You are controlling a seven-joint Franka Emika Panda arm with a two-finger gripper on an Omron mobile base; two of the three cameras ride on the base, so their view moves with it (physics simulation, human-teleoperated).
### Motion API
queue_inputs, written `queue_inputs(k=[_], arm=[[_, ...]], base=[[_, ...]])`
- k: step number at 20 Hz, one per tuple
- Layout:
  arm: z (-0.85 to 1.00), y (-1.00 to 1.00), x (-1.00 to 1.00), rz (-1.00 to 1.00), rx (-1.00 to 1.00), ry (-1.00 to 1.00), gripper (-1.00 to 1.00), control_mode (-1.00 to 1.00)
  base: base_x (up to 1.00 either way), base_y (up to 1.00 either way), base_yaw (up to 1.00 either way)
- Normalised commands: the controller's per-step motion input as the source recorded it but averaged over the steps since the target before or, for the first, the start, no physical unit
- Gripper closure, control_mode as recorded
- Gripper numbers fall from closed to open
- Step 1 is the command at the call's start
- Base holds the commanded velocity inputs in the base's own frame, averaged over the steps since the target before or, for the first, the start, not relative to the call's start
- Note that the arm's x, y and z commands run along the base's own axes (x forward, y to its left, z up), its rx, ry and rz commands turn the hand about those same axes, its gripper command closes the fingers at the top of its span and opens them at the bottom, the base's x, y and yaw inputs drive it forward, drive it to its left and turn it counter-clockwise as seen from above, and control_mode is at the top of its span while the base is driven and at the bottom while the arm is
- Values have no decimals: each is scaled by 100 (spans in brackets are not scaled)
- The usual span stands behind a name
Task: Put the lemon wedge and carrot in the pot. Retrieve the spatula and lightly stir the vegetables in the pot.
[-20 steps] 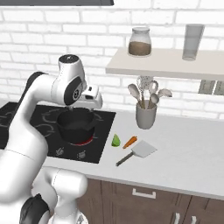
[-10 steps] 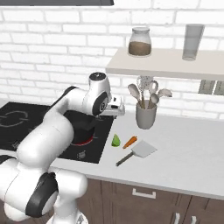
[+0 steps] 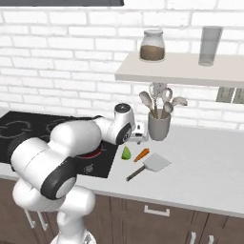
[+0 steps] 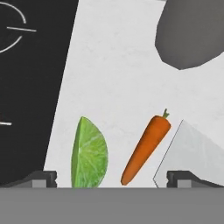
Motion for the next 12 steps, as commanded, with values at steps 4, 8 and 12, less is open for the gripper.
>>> queue_inputs(k=[4, 8, 12], arm=[[-70, -32, 5, 1, 0, 0, -100, -100], [-63, 0, 7, 1, 0, 3, -100, -100], [-57, 0, 10, 2, 0, 3, -100, -100]], base=[[0, 0, 0], [0, 0, 0], [0, 0, 0]])
